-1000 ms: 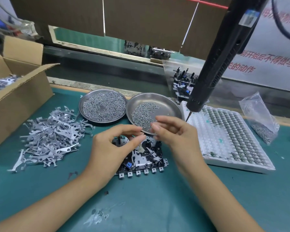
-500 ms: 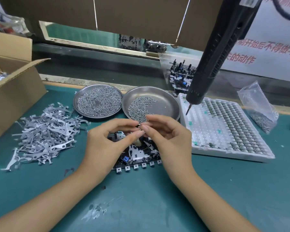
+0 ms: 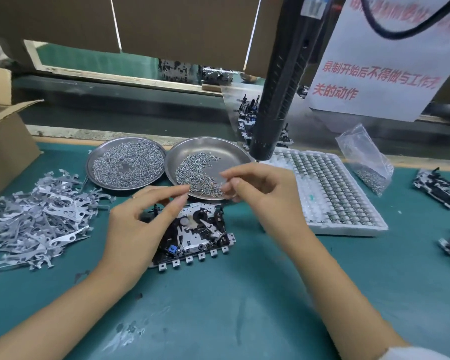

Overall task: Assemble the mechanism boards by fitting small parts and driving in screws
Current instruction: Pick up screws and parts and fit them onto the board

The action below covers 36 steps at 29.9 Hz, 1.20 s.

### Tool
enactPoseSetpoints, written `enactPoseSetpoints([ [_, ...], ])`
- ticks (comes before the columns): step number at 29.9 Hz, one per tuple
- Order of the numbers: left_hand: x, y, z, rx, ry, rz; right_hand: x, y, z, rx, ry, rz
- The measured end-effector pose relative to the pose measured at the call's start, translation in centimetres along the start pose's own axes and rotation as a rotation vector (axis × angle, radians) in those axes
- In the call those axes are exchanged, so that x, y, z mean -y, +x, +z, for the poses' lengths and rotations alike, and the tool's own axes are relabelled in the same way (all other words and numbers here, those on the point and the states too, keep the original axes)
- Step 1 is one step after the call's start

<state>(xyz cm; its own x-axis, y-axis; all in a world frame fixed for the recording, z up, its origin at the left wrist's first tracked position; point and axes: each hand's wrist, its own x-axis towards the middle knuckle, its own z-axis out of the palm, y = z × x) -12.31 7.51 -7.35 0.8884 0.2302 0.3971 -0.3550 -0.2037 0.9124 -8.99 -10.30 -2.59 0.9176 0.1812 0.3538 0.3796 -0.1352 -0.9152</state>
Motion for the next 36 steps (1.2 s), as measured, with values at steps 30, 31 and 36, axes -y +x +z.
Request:
enactPoseSetpoints([
  [30,-0.2,0.0,0.2,-0.019,-0.013,-0.035,-3.1,-1.8,-16.3,0.256,-1.242,0.162],
  [31,-0.3,0.0,0.2,-0.016,-0.012,-0.035,-3.2,-1.9,-16.3,0.253,-1.255,0.156],
  [36,-0.4,-0.1,0.2,-0.009,-0.010,-0.031,-3.3,-2.1,-16.5,0.196,-1.266,0.132],
])
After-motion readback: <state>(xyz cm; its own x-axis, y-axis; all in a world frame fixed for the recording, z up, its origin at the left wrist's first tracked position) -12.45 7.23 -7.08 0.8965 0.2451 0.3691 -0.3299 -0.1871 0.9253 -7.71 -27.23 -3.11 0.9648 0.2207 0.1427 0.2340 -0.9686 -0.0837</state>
